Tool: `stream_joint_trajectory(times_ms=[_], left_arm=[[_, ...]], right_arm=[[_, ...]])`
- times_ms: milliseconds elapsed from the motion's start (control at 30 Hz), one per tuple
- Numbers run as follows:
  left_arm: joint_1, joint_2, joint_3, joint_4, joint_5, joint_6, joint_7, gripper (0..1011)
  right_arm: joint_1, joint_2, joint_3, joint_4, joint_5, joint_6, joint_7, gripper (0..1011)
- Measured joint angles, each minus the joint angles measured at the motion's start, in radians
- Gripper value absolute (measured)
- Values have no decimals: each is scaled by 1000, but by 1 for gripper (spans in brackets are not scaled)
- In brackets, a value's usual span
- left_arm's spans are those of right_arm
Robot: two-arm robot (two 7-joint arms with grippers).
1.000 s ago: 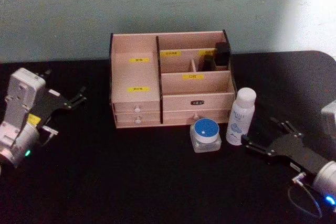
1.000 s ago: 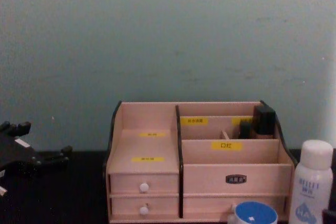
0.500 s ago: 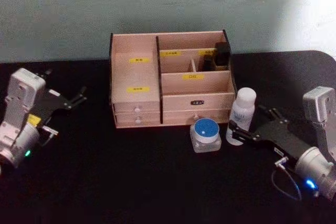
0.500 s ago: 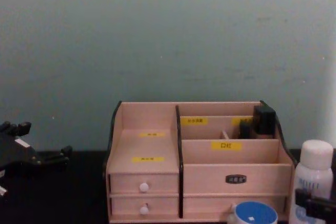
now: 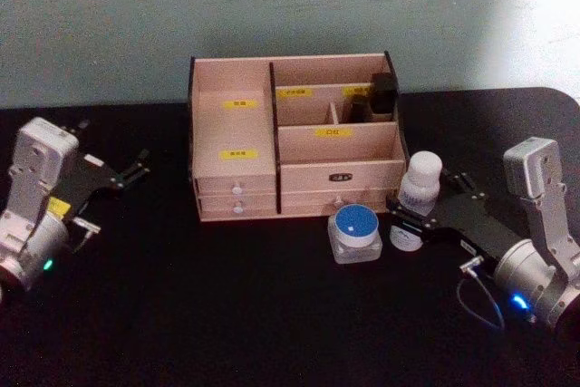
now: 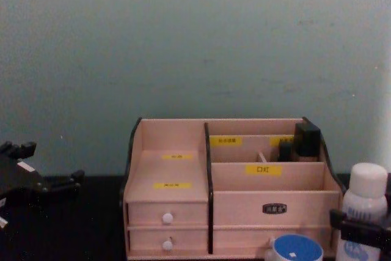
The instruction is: Pick up the facial cleanser and watermelon frost from the table and place them into the tiered storage box.
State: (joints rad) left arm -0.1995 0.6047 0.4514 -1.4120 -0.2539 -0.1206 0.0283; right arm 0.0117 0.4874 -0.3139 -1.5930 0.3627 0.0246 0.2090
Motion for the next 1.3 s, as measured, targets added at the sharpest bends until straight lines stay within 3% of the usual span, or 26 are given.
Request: stream_joint_trajectory(times_ms=[433,933,1300], left_arm=[[0,0,0,0,0,0,0,1001],[0,0,0,0,0,0,0,1001],[0,0,0,0,0,0,0,1001]], right_arm=[[2,-2,0,1,-5,2,-1,992],[1,-1,0,0,-1,1,0,604],[-6,0,9,-9,5,-1,10,600]])
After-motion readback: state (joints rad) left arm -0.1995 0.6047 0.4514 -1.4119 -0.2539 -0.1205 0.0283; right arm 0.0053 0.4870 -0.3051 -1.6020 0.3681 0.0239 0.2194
